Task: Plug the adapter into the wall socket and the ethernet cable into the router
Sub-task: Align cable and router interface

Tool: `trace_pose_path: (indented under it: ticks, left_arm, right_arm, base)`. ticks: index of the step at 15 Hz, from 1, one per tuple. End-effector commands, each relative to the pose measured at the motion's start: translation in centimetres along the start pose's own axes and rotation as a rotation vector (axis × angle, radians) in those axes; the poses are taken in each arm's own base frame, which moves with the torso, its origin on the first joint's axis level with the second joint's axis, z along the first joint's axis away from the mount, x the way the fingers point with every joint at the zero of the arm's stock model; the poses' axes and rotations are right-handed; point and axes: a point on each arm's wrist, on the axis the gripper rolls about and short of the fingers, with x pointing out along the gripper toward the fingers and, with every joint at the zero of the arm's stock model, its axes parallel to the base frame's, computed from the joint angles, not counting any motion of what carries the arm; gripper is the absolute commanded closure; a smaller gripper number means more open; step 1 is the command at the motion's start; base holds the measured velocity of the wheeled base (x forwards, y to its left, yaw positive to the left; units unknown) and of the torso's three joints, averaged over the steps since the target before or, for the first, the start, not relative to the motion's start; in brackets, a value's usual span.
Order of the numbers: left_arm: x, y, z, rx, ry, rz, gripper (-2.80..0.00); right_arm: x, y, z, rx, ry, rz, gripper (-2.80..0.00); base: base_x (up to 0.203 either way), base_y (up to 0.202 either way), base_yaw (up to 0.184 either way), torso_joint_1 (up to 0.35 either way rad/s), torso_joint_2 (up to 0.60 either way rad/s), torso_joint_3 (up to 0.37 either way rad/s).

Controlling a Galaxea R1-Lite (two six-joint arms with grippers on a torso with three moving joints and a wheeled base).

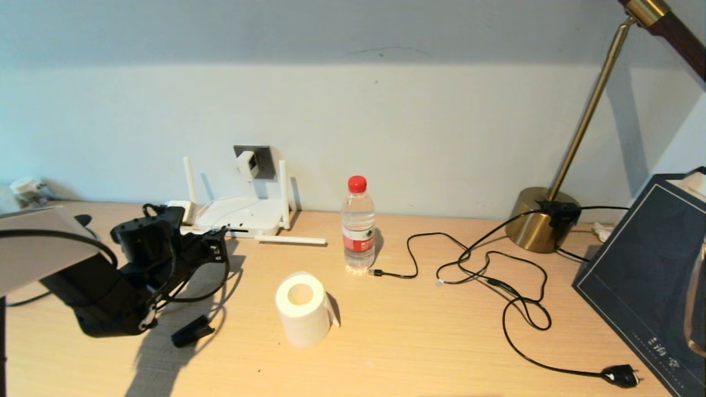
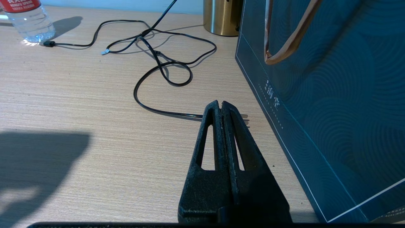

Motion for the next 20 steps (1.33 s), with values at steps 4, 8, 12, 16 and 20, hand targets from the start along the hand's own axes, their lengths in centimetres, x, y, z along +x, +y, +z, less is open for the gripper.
trace_pose_path:
  ticks: [4,8,12,16,20]
  left_arm:
    - [0.17,0.01,-0.14,0.001,-0.003,-0.001,0.0]
    - [0.2,0.02,-0.11,0.001,-0.005,0.0,0.0]
    - [0.19,0.01,-0.2,0.001,-0.002,-0.001,0.0]
    - [0.16,-0.04,-0.24,0.0,0.0,-0.003,0.0]
    - [0.07,0.01,-0.13,0.001,-0.002,-0.001,0.0]
  right_arm:
    - [0.01,0.0,0.0,-0.001,0.001,0.0,0.0]
    - [0.0,0.0,0.0,-0.001,0.0,0.0,0.0]
    - [0.0,0.0,0.0,0.0,-0.001,0.0,0.0]
    - [0.0,0.0,0.0,-0.001,0.0,0.0,0.0]
    - [0.0,0.0,0.0,-0.001,-0.001,0.0,0.0]
  base:
    - [0.0,0.0,0.0,0.0,0.0,0.0]
    - [0.0,0.0,0.0,0.0,0.0,0.0]
    - [0.0,0.0,0.0,0.0,0.0,0.0]
    - [0.0,0.0,0.0,0.0,0.0,0.0]
    - [0.0,0.0,0.0,0.0,0.0,0.0]
